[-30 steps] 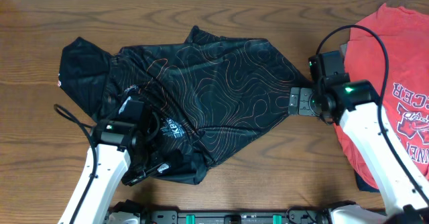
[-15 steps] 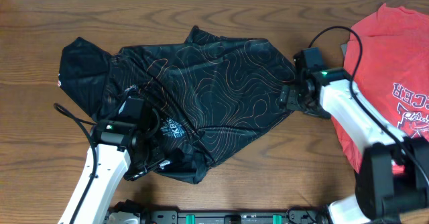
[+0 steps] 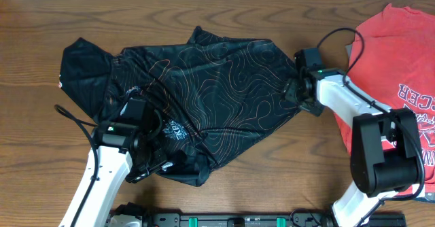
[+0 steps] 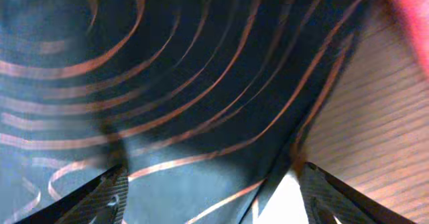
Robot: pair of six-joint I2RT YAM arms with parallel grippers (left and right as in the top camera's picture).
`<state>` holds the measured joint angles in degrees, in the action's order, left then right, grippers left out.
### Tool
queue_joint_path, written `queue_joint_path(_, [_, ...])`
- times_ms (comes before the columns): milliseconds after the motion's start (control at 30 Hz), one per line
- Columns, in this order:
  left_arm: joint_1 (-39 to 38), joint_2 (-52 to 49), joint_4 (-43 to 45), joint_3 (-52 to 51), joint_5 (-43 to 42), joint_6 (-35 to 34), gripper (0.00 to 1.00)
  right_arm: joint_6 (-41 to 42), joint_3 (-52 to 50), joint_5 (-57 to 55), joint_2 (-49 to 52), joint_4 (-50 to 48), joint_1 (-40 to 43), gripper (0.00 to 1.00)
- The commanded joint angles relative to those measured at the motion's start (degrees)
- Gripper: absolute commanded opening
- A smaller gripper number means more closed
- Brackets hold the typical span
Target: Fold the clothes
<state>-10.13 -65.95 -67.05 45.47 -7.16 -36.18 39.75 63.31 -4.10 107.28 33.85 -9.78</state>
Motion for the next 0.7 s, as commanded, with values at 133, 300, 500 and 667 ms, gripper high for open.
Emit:
queue_joint_path(133, [0.3,0.1,-0.1,0.4,0.4,-0.5,0.06,2.9,0.0,-1.7,1.8,-3.0,4.8,0.75])
queue_joint_path(300, [0.3,0.1,0.2,0.4,0.3,-0.5,0.06,2.9,0.0,-1.7,1.8,-4.4,6.1,0.68])
queue_joint_path(500, [0.3,0.1,0.3,0.4,0.3,-0.5,0.06,2.8,0.0,-2.6,2.3,-6.0,6.3,0.56])
queue_joint_path(667, [0.3,0.1,0.3,0.4,0.3,-0.5,0.06,2.9,0.0,-2.6,3.9,-6.9,6.3,0.42])
